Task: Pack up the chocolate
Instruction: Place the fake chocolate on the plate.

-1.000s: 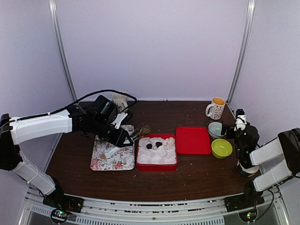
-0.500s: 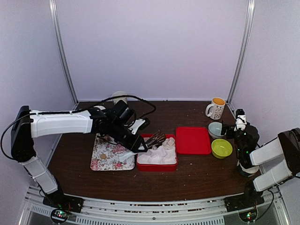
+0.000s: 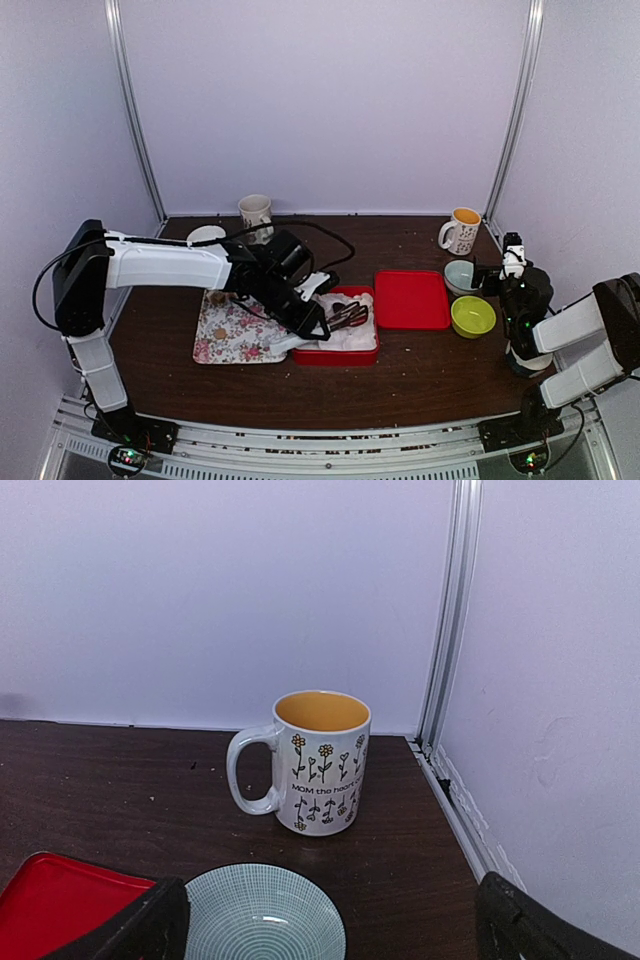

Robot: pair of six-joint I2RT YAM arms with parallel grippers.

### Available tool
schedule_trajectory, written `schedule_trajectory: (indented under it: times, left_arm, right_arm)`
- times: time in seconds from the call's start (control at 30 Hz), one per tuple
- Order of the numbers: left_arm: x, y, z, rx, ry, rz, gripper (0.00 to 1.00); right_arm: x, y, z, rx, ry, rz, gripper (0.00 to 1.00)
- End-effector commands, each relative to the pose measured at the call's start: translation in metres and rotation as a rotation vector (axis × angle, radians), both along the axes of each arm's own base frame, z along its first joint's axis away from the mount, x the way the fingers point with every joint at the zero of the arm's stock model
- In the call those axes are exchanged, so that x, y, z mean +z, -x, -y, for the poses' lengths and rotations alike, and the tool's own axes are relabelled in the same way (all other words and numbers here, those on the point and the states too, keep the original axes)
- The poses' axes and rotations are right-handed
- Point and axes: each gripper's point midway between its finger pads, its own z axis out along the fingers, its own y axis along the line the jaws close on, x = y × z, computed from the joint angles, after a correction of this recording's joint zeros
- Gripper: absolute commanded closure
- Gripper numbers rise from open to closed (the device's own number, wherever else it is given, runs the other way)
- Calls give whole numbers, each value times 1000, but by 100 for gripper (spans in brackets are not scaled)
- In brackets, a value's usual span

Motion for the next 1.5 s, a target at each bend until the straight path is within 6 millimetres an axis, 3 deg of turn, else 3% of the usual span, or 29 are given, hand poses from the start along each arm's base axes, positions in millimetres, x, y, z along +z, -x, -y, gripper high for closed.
schedule_trajectory:
  times: [0.0,0.67,0.97,1.1,1.27,1.47]
  left_arm:
    - [18,-6,23,-40,81,39,75]
    - [19,-11,20,-13,72,65,62]
    - [31,-17,12,25,60,117,65]
    - [50,-26,-4,90,39,189,64]
    - [69,-41,-39,223,-22,259,65]
    - [72,-54,-91,391,-78,266,65]
  right_arm:
    - [10,-3,2,-4,-5,29,0]
    - [10,-3,2,-4,-6,29,0]
    - [10,-3,2,-4,-5,28,0]
    - [11,-3,2,-4,-6,30,0]
    - [11,-3,2,-3,-6,30,0]
    - [11,-4,2,-4,-6,30,0]
